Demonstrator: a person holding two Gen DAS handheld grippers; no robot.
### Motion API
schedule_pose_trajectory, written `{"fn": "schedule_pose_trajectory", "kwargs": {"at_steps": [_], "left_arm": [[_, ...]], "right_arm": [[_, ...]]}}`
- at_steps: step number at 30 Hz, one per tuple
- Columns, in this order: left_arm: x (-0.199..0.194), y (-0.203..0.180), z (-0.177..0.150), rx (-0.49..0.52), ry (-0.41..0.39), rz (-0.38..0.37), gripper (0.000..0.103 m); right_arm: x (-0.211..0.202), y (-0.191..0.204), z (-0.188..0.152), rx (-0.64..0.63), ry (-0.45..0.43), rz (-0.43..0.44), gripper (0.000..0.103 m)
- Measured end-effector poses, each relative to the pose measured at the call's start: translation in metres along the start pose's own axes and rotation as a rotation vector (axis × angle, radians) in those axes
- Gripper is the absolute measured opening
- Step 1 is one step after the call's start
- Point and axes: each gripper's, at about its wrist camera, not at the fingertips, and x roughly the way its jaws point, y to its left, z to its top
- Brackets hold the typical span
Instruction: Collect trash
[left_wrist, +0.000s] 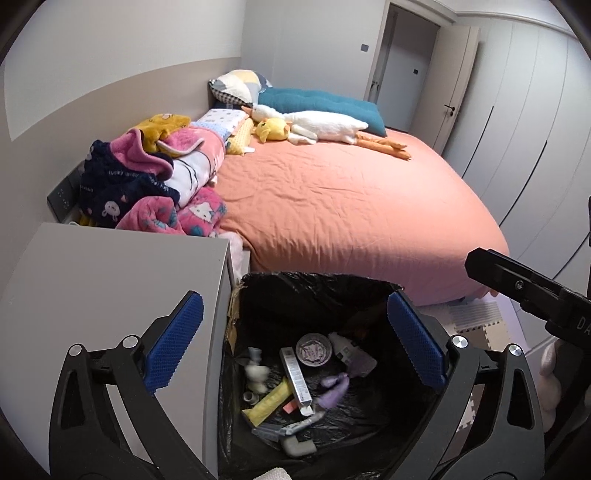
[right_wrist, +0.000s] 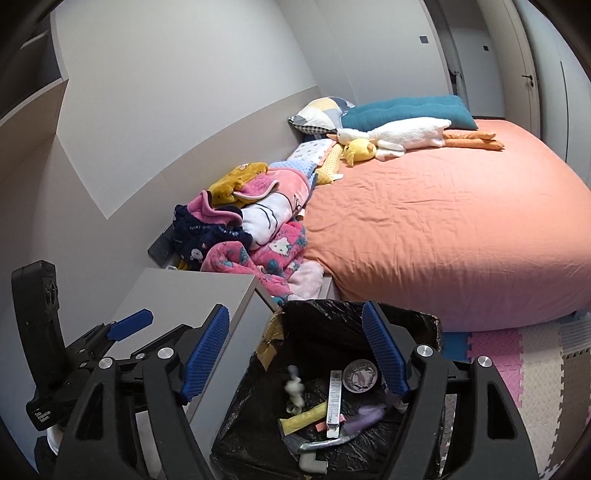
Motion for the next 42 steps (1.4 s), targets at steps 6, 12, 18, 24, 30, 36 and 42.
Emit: {"fn": "schedule_pose_trajectory", "kwargs": {"at_steps": [6,12,18,24,30,36,42], "left_arm": [[-0.0018,0.001,-0.0002,-0.006,-0.006,0.0,0.096],[-0.0021,0.0023,0.0002,-0.01,-0.004,-0.008,0.096],[-0.0029,0.0011,-0.0015,-0.017,-0.002,-0.008,0.096],[-0.0043,-0.001,-0.0017,-0.004,-0.007,-0.007,0.096],[-0.0054,-0.0016,-0.0023,0.005,-0.01,-0.006,0.096],[-0.0057,0.0027,-0.0031,-0.017,-0.002,-0.037,0.096],[-0.0061,0.0043,-0.0031,-0.016,-0.001,-0.039,0.096]], "right_arm": [[0.0011,-0.0017,0.001,0.0,0.003,0.004,0.075],[0.0025,0.0005,-0.0004,-0.002,0.006,0.004,0.075],[0.0035,0.0031,-0.0012,-0.005,0.006,0.003,0.075],[0.0037,0.0042,-0.0021,-0.005,0.006,0.001,0.075],[0.004,0.0052,-0.0024,-0.003,0.004,0.001,0.075],[0.0038,0.0052,-0.0026,-0.004,0.004,0.001,0.075],[0.0044,0.0057,-0.0028,-0.007,0.004,0.002,0.075]]}}
